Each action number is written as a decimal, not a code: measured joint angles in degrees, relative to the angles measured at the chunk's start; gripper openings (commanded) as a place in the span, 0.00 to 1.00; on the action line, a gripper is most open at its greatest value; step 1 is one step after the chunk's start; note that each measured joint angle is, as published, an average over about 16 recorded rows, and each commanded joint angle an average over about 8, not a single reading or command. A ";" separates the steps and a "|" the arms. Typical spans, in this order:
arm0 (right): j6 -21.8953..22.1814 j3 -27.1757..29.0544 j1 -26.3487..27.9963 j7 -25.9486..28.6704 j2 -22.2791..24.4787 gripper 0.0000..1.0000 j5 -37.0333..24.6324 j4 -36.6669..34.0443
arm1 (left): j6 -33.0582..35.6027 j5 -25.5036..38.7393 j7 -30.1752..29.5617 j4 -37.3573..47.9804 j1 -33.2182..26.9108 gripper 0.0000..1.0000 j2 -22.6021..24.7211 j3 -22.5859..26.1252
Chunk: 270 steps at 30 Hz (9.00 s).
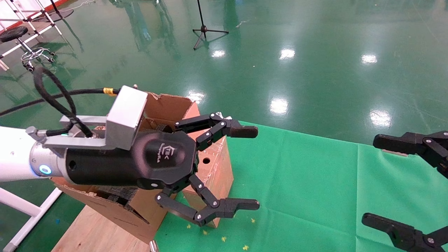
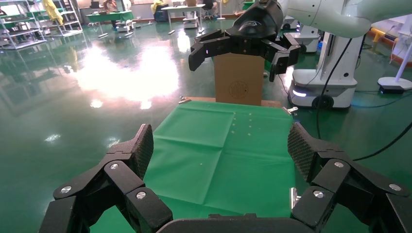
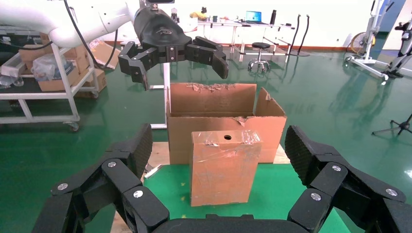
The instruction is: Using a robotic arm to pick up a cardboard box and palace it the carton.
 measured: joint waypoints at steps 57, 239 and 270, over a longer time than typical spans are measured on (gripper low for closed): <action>0.02 -0.01 0.00 -0.01 0.01 0.00 0.00 -0.03 | 0.14 53.70 -43.95 -3.46 -31.40 1.00 7.07 19.69; 0.06 -0.05 0.00 -0.04 0.03 1.00 0.05 -0.05 | -38.94 71.75 -28.36 75.16 -37.22 0.27 17.91 36.92; 0.08 -0.05 -0.02 -0.05 0.04 1.00 0.06 -0.06 | -40.46 71.79 -28.69 74.42 -36.22 1.00 17.97 36.92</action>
